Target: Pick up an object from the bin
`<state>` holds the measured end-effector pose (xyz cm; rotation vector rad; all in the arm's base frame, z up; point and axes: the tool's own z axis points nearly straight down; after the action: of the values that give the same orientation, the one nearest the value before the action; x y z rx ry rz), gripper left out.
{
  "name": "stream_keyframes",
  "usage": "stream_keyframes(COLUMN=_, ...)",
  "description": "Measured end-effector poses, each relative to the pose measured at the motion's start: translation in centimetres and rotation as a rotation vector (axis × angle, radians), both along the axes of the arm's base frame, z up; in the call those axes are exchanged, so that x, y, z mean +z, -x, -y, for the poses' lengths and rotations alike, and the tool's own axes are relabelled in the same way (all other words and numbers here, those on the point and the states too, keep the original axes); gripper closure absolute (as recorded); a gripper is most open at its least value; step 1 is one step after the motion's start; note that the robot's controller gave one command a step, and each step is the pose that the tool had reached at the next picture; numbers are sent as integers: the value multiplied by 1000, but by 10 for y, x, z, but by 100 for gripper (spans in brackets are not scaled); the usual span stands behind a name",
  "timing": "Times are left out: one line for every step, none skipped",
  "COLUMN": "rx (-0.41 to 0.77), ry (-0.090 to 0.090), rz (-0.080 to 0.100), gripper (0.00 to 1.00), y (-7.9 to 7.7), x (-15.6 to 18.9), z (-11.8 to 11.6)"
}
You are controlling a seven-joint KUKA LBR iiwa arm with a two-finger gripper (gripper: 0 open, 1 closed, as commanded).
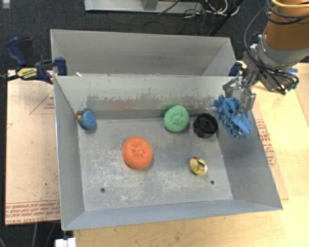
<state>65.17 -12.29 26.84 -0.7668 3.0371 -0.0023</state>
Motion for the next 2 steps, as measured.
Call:
stream_keyframes(rx=0, ry=0, rz=0, gripper=100, y=0, x=0, z=0)
stream_keyframes(rx=0, ry=-1, rz=0, gripper=100, y=0, x=0, z=0)
